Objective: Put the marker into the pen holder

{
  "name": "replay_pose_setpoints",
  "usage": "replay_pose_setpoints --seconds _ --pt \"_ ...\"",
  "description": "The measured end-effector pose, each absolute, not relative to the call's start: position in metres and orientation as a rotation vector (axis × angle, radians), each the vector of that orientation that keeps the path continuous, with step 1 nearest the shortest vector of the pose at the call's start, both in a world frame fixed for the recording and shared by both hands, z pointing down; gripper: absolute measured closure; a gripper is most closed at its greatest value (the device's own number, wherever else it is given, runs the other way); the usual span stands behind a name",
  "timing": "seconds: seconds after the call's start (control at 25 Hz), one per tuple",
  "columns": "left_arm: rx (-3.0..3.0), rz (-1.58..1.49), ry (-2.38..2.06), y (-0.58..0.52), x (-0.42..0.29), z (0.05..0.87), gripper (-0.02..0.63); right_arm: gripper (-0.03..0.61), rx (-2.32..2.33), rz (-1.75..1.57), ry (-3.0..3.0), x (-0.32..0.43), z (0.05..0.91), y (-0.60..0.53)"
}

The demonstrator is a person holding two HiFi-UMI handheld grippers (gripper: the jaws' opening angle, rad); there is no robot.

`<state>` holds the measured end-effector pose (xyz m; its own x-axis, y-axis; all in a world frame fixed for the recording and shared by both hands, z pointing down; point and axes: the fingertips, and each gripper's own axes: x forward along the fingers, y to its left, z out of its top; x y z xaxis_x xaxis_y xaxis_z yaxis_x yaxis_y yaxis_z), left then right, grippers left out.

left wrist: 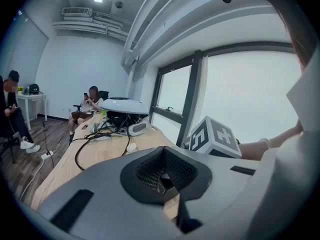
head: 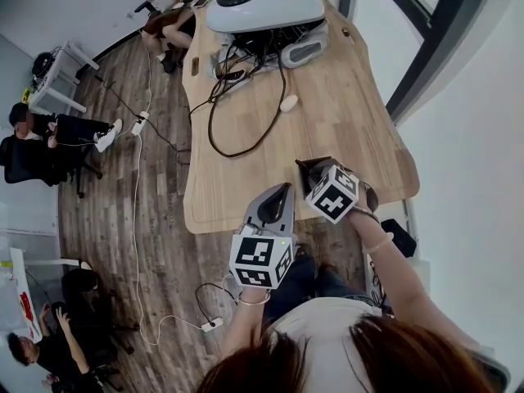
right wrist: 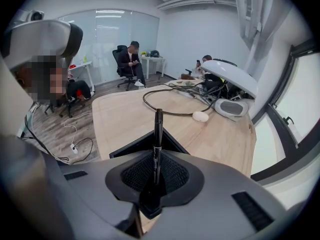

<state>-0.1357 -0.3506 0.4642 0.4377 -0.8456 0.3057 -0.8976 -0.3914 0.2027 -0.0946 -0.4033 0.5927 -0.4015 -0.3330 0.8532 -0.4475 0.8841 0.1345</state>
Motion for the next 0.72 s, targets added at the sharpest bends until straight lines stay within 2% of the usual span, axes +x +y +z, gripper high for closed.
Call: replay_pose_setpoints --seconds 0.72 --pt "2.358 0.206 -1.518 -0.342 -0.141 0.46 0.595 0.5 0.657 0.157 -2.122 -0.092 0.571 -0.405"
